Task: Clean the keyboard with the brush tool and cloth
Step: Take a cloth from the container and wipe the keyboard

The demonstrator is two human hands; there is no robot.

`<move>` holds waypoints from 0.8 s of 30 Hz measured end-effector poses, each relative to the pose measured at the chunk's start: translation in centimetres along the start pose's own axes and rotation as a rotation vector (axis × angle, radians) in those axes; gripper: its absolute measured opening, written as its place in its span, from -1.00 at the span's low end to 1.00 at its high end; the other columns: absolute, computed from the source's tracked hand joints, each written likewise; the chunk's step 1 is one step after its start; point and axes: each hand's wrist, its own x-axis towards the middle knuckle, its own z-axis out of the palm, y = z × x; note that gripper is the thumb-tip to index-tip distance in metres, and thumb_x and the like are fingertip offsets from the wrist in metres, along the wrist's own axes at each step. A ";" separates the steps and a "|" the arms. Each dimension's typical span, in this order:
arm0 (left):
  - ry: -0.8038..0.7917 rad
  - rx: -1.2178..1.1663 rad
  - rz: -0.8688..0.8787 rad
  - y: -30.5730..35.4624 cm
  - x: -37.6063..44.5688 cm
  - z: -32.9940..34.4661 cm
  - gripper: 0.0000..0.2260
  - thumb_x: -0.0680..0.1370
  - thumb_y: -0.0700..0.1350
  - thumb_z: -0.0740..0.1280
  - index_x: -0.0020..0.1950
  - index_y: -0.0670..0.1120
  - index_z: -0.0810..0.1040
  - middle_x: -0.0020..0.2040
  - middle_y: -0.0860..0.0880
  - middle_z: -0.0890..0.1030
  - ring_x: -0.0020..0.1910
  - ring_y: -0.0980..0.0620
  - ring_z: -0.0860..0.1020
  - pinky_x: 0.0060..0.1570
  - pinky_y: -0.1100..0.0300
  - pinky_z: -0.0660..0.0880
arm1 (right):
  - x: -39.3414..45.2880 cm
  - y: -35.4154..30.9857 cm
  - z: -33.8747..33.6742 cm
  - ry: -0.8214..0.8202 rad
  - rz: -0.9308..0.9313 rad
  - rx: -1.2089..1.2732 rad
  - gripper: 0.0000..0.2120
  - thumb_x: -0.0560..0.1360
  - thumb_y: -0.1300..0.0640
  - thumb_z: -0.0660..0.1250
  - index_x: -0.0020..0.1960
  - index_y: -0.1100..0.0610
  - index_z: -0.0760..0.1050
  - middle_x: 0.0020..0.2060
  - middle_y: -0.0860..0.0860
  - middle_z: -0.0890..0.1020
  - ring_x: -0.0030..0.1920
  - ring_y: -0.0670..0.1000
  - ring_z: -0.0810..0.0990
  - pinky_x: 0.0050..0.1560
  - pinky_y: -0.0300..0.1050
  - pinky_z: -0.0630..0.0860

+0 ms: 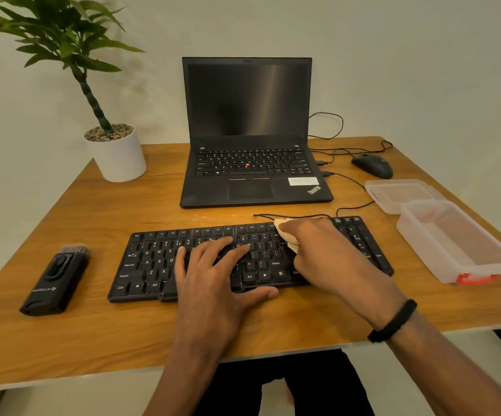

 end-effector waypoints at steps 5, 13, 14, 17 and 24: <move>-0.003 -0.017 -0.004 0.0 0.0 0.1 -0.17 0.27 0.58 0.21 0.37 0.13 0.59 0.41 0.04 0.54 0.45 -0.04 0.42 0.54 -0.32 0.14 | -4.9 -0.5 -0.7 -0.065 -0.038 -0.028 -0.57 0.58 0.29 0.26 0.42 0.08 0.45 0.27 0.09 0.52 0.33 0.08 0.37 0.25 -0.08 0.48; 0.003 0.001 0.017 -0.1 -0.1 -0.1 -0.19 0.29 0.59 0.23 0.36 0.13 0.59 0.42 0.05 0.53 0.45 -0.02 0.42 0.55 -0.31 0.12 | -3.0 1.2 -3.0 0.099 0.064 0.043 -0.71 0.59 0.17 0.27 0.28 0.05 0.55 0.10 0.07 0.62 -0.06 -0.02 0.53 -0.27 -0.20 0.40; 0.002 0.008 0.017 -0.1 -0.1 -0.1 -0.19 0.29 0.59 0.23 0.37 0.13 0.59 0.42 0.05 0.53 0.45 -0.01 0.41 0.55 -0.31 0.13 | -2.5 1.1 -2.6 0.140 0.071 0.023 -0.72 0.59 0.19 0.28 0.29 0.07 0.54 0.12 0.08 0.62 -0.05 0.00 0.49 -0.24 -0.18 0.42; -0.006 0.013 0.007 0.1 -0.1 -0.2 -0.17 0.28 0.61 0.22 0.37 0.13 0.59 0.42 0.05 0.53 0.46 -0.02 0.41 0.54 -0.32 0.15 | -2.5 0.4 -0.5 0.094 0.020 -0.040 -0.60 0.58 0.22 0.32 0.41 0.08 0.45 0.28 0.08 0.56 0.19 0.05 0.47 0.11 -0.05 0.55; 0.001 0.004 -0.021 0.3 -0.1 -0.1 -0.18 0.25 0.59 0.25 0.35 0.14 0.60 0.41 0.06 0.54 0.46 -0.01 0.40 0.55 -0.35 0.08 | -7.6 0.4 0.1 0.021 -0.118 -0.110 -0.51 0.58 0.31 0.22 0.47 0.01 0.42 0.35 -0.10 0.49 0.38 -0.07 0.29 0.37 -0.19 0.35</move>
